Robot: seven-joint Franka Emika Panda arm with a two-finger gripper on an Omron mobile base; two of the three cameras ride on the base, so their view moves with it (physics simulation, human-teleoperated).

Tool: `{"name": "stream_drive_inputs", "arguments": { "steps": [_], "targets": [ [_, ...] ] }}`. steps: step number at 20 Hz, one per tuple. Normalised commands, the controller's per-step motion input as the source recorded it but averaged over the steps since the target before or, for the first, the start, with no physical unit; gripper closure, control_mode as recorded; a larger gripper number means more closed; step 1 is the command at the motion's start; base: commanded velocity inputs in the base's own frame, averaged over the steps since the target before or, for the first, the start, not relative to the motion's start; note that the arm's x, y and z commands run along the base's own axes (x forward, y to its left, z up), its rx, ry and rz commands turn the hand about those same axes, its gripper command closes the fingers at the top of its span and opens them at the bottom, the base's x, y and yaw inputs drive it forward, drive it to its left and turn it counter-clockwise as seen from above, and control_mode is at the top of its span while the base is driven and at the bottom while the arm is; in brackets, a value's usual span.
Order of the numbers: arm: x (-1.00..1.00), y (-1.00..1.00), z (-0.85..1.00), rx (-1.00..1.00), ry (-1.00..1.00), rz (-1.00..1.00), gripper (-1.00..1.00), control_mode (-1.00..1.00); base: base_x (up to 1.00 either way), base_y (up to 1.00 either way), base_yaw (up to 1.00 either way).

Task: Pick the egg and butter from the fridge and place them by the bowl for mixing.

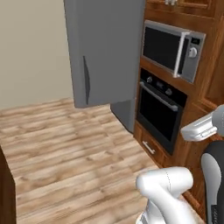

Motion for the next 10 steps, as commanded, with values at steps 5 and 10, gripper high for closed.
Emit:
{"name": "stream_drive_inputs", "arguments": {
  "steps": [5, 10],
  "targets": [
    [0.00, 0.00, 0.00, 0.00, 0.00, 0.00, -1.00, 1.00, 0.63, 0.97, 0.33],
    [0.00, 0.00, 0.00, 0.00, 0.00, 0.00, -1.00, 1.00, 0.51, 0.99, 0.01]
  ]
}}
